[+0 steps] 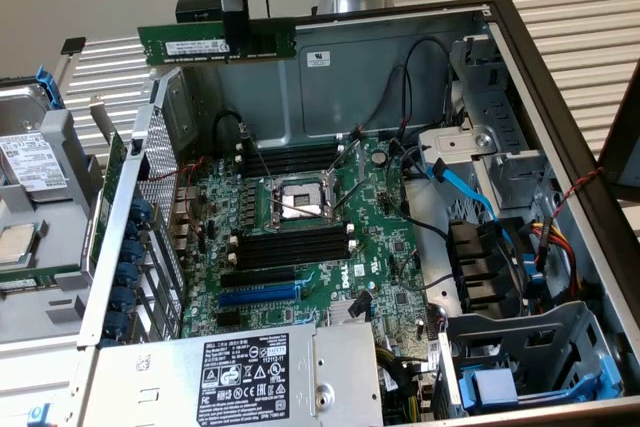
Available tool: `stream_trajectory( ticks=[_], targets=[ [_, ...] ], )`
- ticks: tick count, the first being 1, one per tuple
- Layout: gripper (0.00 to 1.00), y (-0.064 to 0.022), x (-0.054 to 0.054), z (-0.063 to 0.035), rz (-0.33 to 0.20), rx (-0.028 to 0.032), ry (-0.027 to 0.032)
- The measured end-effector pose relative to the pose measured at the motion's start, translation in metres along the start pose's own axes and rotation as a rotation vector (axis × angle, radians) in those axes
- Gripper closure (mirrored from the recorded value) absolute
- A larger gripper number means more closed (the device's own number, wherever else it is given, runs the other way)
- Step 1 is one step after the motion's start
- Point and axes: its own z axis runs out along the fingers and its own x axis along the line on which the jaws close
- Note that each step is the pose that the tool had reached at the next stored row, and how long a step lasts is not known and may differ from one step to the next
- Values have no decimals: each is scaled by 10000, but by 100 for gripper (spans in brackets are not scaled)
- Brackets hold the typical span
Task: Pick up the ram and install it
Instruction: 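Pick up the ram and move it above insertion slot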
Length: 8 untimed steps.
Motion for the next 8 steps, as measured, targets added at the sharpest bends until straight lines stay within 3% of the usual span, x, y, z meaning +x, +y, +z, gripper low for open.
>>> stream_trajectory(
  ticks=[5, 8],
  targets=[
    [87, -134, -4, 13, 0, 23, -4],
    [87, -188, -3, 38, -2, 23, -37]
  ],
)
